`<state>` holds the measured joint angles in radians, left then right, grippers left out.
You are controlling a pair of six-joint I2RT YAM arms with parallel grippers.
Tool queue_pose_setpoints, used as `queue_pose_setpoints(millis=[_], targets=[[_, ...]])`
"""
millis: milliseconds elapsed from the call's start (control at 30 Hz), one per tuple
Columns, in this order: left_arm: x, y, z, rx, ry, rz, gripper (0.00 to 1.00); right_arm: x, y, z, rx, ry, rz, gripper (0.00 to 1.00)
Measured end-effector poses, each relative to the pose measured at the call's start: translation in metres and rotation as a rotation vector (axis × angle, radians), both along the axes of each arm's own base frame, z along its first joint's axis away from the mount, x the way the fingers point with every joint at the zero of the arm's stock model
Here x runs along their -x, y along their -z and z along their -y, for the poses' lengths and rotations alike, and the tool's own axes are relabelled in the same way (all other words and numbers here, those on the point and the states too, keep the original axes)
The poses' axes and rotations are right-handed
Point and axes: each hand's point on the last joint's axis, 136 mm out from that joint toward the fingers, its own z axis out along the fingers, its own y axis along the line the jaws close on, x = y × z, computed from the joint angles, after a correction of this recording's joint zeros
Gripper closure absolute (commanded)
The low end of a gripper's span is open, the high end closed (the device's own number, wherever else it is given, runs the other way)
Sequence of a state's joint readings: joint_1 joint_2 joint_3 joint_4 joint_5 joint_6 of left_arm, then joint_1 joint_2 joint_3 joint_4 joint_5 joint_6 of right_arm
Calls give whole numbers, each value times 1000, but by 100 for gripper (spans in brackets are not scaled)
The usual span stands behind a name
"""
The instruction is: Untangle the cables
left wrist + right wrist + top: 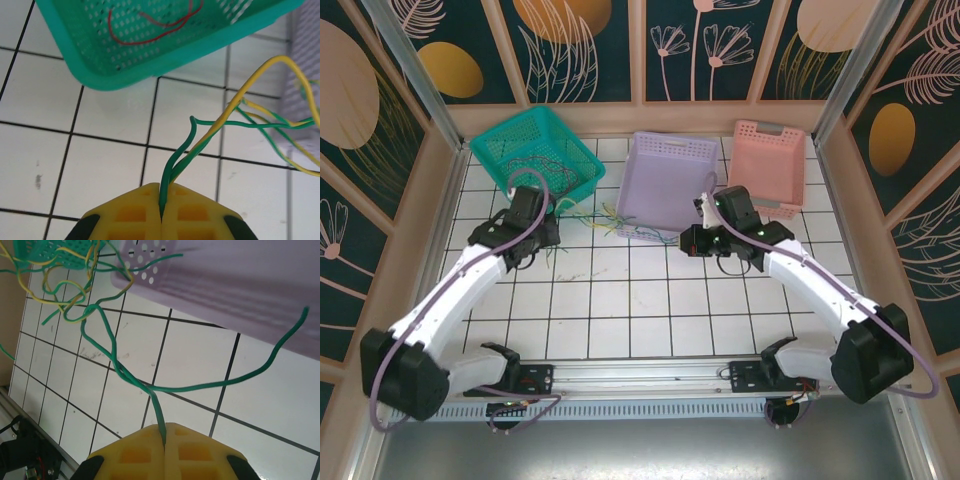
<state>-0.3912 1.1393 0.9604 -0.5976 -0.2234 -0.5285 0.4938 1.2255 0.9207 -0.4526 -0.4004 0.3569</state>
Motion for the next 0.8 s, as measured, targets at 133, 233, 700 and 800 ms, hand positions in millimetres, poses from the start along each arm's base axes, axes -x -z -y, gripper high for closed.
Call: queue_pose_setpoints(millis=[133,233,700,800], targets=[[6,-56,14,150,66,203,100,-7,-13,5,-14,25,34,100],[-4,-100,38,269,148,295,100,-18,-39,2,-47,32,88,100],[15,-184,-1,299,-12,527,100,10,-87,-36,-152,-134,162,100],[24,-142,-19,263,-116,444,100,32,-59,-40,-132,-179,93,100]])
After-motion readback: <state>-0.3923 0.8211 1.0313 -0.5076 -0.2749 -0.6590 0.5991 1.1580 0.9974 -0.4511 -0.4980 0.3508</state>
